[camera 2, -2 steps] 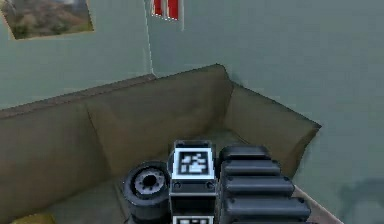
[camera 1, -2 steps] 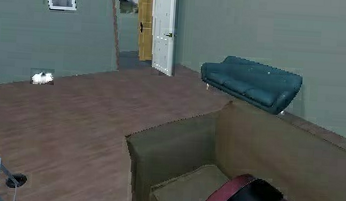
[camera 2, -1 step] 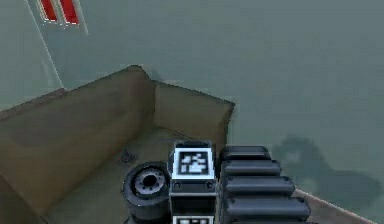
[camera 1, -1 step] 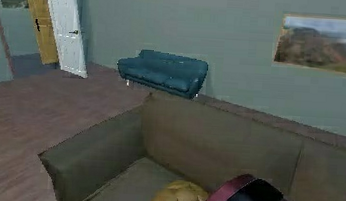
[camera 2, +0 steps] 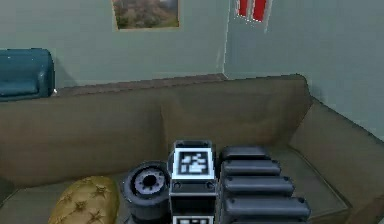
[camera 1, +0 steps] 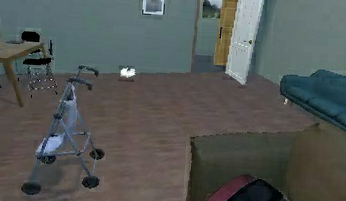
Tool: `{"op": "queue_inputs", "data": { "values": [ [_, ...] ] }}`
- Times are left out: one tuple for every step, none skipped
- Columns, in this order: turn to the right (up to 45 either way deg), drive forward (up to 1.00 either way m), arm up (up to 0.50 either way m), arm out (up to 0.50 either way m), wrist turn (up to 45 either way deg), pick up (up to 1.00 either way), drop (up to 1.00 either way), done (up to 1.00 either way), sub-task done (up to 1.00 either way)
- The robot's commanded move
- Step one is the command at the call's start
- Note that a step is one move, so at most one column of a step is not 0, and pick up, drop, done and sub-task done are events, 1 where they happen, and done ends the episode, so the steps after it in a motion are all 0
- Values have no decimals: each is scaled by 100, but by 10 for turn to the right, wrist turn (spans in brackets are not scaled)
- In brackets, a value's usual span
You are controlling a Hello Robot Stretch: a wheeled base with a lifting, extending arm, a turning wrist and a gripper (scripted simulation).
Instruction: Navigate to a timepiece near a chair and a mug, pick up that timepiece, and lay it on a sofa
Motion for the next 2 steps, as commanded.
{"op": "queue_inputs", "data": {
  "values": [
    [-450, 0, 0, 0, 0, 0, 0, 0, 0],
    [450, 0, 0, 0, 0, 0, 0, 0, 0]
  ]
}}
